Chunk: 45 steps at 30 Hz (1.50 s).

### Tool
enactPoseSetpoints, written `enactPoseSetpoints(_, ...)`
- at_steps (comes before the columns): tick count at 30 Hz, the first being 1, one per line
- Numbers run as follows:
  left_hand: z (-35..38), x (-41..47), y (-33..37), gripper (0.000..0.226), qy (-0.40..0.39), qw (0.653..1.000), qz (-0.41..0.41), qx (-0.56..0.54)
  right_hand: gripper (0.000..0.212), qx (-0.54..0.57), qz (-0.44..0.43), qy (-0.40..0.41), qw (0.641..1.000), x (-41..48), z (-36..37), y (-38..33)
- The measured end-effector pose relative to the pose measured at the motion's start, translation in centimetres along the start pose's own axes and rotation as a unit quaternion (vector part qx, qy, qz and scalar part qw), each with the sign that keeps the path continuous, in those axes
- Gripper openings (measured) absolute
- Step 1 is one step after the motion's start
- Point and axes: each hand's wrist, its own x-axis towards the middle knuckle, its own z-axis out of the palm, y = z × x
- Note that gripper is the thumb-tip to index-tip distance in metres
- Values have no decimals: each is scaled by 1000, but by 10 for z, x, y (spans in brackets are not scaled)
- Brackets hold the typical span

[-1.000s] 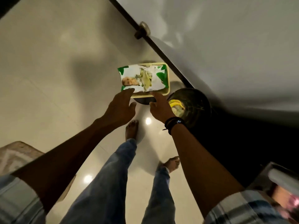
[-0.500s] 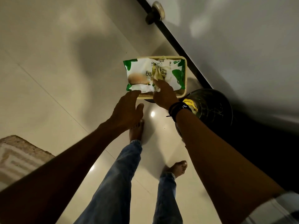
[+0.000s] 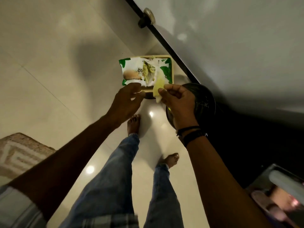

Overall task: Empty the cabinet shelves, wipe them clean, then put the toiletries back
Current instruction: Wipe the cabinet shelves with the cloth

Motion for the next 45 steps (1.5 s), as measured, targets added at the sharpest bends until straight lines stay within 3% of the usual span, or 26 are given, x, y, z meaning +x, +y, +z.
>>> enactPoseSetpoints(2,1,-23,27,24,-30,996,-28,-75,21,50,7,-21,998,-32,-15,-14)
enactPoseSetpoints(5,2,-61,66,37,-79,978,-78,-175,34,93,19,-51,994,-79,-36,-39)
enactPoseSetpoints(10,19,-130,118,29,-119,969,-4,-217,36,114,4,-38,993,-164,-83,-64)
enactPoseSetpoints(16,77,-222,154,22,-112,974,90,-176,40,111,-117,42,986,-253,-162,-67)
enactPoseSetpoints(23,158,-306,174,16,-231,950,114,-179,25,141,-195,172,955,-329,-252,-47)
enactPoseSetpoints(26,188,-332,178,13,-273,941,128,-154,25,168,-201,198,945,-352,-287,-31)
enactPoseSetpoints(28,208,-350,181,14,-286,939,148,-122,16,226,-187,178,939,-367,-309,-18)
enactPoseSetpoints(31,232,-371,183,12,-296,933,187,-80,18,313,-143,147,927,-385,-339,-4)
enactPoseSetpoints(34,257,-392,185,15,-311,919,239,-41,11,290,-155,174,928,-398,-369,15)
enactPoseSetpoints(37,279,-400,187,19,-267,903,332,47,29,230,-161,245,928,-399,-400,34)
enactPoseSetpoints(39,289,-399,196,18,-224,870,426,107,38,200,-154,289,923,-392,-422,47)
enactPoseSetpoints(41,300,-393,215,21,-181,797,548,178,40,154,-138,334,920,-377,-441,59)
enactPoseSetpoints(43,314,-383,241,26,-151,687,662,258,34,50,-123,381,915,-360,-454,71)
enactPoseSetpoints(45,333,-369,264,34,-116,542,752,358,27,-53,-134,418,897,-346,-461,78)
